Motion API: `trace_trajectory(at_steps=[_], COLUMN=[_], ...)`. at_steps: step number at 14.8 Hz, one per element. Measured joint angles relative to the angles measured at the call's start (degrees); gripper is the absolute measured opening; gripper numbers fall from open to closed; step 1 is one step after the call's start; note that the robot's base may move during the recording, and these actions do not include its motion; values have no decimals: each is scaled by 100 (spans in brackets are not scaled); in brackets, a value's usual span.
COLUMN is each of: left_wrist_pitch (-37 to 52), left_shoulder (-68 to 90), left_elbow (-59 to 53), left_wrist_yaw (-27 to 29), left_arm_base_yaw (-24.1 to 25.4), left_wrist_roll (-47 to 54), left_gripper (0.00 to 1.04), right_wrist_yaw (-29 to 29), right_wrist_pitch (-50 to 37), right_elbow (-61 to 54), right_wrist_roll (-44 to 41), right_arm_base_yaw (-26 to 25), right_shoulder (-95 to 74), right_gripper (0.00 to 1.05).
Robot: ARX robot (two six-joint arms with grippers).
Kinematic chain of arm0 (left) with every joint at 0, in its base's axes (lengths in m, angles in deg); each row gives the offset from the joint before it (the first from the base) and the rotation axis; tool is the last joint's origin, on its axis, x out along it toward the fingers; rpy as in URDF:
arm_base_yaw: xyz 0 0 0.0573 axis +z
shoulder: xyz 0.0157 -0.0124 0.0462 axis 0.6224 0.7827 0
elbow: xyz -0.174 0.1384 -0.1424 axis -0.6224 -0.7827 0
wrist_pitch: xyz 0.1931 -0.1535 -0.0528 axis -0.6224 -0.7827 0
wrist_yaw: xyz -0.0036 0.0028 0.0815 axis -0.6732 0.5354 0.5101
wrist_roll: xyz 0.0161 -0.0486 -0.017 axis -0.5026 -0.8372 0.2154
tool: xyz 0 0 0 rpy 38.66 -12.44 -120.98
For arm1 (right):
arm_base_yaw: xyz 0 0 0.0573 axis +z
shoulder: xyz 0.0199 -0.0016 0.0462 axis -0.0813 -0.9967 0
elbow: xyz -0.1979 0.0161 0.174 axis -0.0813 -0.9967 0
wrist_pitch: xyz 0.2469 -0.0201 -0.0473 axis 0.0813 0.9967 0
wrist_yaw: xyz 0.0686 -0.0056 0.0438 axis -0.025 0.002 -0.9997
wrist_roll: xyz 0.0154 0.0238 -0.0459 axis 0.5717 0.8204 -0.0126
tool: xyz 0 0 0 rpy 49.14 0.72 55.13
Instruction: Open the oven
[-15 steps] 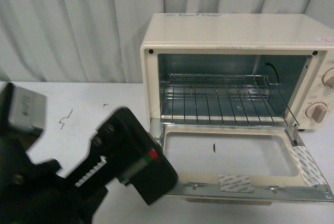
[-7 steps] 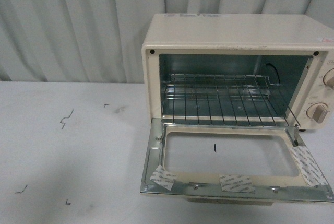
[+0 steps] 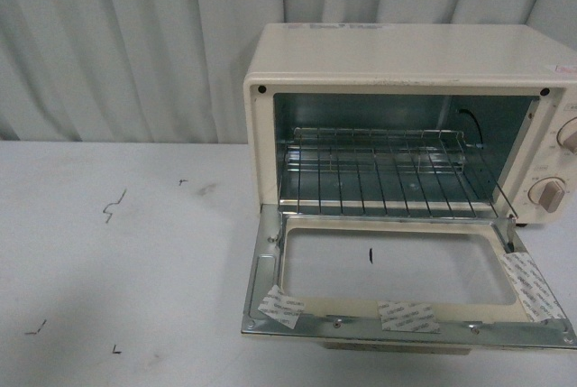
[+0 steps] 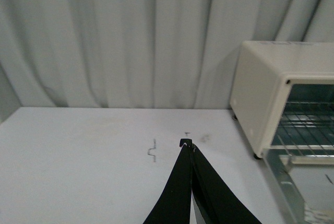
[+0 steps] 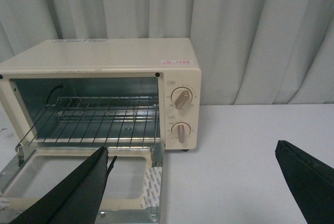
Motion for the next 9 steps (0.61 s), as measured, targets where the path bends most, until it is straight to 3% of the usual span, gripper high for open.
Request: trace_trajectory(at_steps=[7,9], left_wrist_pitch=[-855,-1893], left_shoulder=[-852,-1764], left_elbow=[-2,2], left_wrist_yaw=[-85,-83], left_arm_base_yaw=[55,55], left_wrist_roll=[0,-2], left_gripper=[2,2], right_wrist_yaw=[0,4], right_wrist_pitch=[2,2], right_elbow=[0,0], right_wrist_roll=[0,0], right_arm_base_yaw=[0,0], right_shoulder=[0,-2], right_gripper=[98,98])
